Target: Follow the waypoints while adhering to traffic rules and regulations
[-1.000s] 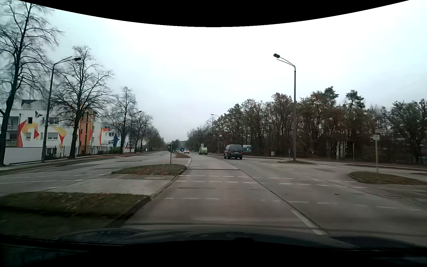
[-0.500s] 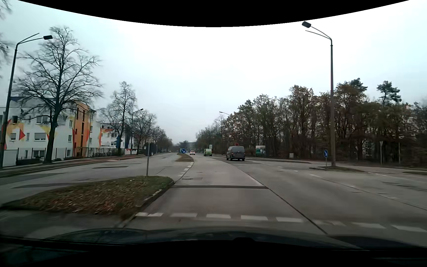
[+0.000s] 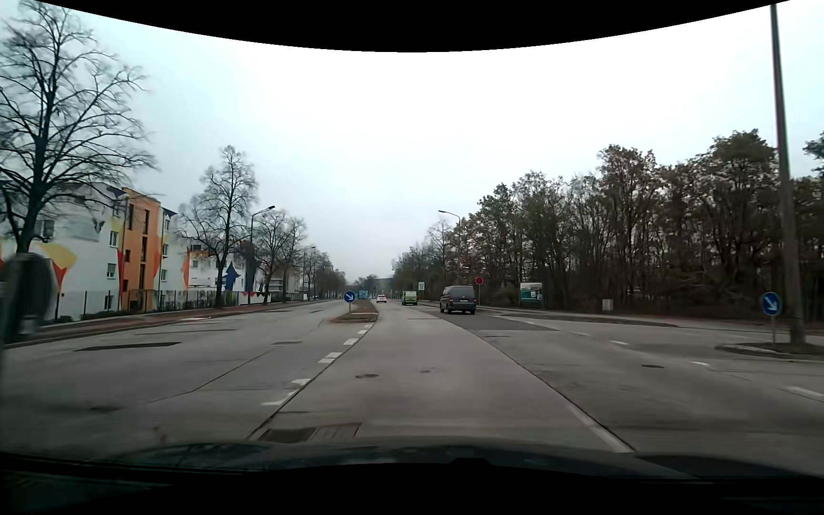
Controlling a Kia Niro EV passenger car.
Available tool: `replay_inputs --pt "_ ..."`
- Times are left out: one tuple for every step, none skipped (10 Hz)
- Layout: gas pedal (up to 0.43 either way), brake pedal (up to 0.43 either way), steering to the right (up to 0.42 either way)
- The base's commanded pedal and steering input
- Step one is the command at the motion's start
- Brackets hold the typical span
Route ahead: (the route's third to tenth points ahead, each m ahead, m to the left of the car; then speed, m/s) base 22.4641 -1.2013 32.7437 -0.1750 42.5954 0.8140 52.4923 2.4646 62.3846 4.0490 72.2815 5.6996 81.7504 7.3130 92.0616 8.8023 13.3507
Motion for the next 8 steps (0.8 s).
replay_inputs --pt "0.177 0.000 -0.024" --pt "0.177 0.000 -0.023" --pt "0.177 0.000 -0.023" --pt "0.177 0.000 -0.022" --pt "0.177 0.000 -0.021" --pt "0.177 0.000 -0.022" --pt "0.177 0.000 -0.021" --pt "0.169 0.000 -0.021"
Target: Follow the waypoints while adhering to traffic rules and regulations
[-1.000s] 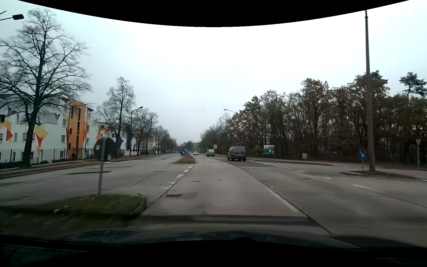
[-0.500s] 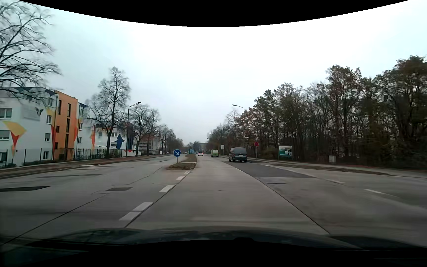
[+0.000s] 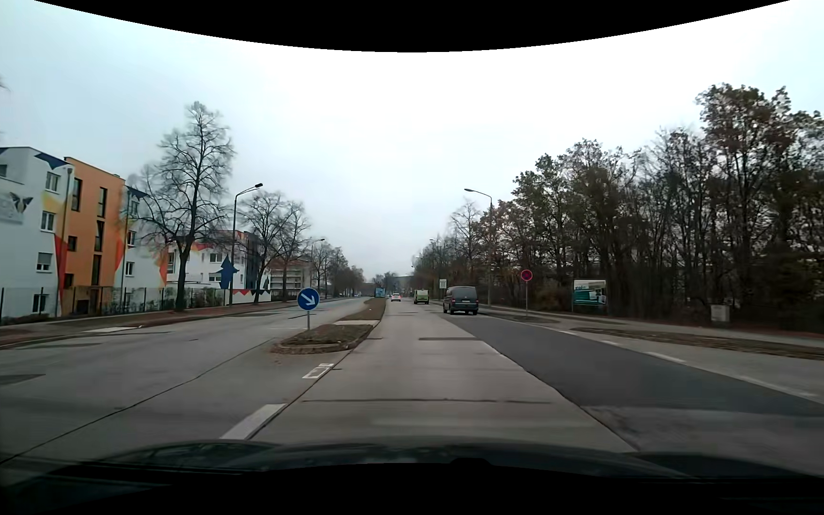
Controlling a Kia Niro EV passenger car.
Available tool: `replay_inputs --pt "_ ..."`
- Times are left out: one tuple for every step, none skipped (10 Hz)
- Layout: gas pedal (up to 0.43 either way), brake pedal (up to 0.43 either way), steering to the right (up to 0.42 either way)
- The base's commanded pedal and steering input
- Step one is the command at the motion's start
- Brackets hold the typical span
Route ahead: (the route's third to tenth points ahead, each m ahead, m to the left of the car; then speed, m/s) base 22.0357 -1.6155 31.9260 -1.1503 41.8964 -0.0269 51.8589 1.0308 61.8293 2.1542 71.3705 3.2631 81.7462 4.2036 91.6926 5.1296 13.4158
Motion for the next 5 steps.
replay_inputs --pt "0.169 0.000 -0.021" --pt "0.169 0.000 -0.022" --pt "0.169 0.000 -0.021" --pt "0.169 0.000 -0.021" --pt "0.169 0.000 -0.021"
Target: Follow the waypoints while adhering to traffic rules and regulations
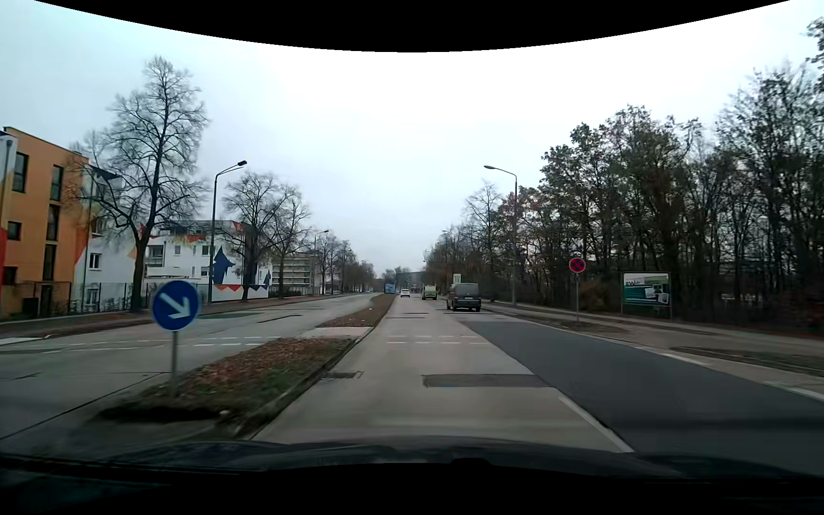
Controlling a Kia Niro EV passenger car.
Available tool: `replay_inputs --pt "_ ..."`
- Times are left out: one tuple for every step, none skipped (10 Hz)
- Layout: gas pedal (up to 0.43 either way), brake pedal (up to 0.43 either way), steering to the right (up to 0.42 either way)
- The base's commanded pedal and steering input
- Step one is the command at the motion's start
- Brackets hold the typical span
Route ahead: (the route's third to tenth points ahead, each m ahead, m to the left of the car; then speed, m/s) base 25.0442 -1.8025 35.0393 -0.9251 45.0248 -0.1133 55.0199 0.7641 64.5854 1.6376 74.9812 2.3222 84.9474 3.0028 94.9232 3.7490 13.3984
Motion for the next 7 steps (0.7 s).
replay_inputs --pt "0.169 0.000 -0.021" --pt "0.169 0.000 -0.021" --pt "0.169 0.000 -0.021" --pt "0.157 0.000 -0.021" --pt "0.169 0.000 -0.020" --pt "0.169 0.000 -0.020" --pt "0.169 0.000 -0.018"
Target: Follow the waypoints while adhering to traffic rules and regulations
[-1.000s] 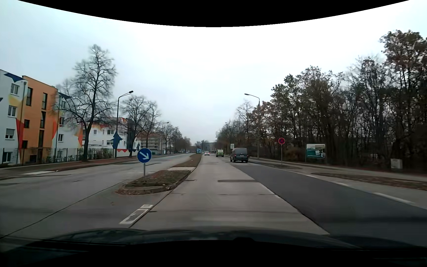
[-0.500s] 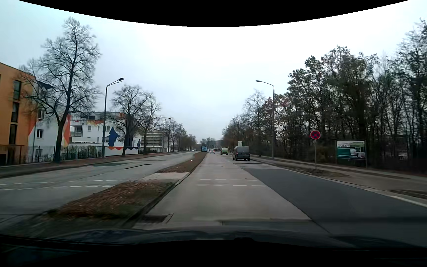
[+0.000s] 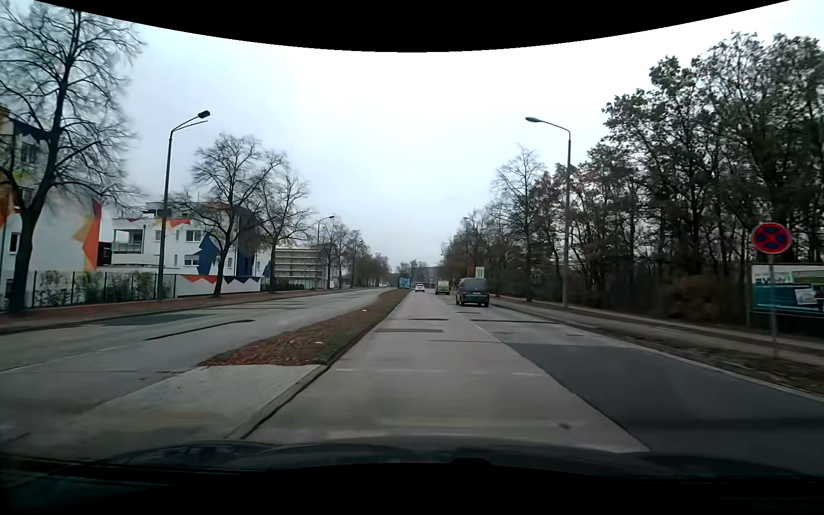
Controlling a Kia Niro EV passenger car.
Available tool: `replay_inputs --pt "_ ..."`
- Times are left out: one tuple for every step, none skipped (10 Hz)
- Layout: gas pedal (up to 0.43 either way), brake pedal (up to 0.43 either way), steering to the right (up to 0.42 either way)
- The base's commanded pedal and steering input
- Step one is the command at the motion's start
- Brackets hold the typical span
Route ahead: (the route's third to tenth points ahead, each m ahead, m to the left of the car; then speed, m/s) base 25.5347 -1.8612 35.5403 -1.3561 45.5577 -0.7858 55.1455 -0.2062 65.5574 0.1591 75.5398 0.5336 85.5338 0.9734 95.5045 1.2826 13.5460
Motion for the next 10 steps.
replay_inputs --pt "0.169 0.000 -0.016" --pt "0.169 0.000 -0.014" --pt "0.169 0.000 -0.011" --pt "0.169 0.000 -0.008" --pt "0.157 0.000 -0.006" --pt "0.157 0.000 -0.005" --pt "0.157 0.000 -0.004" --pt "0.157 0.000 -0.002" --pt "0.157 0.000 -0.001" --pt "0.157 0.000 0.000"
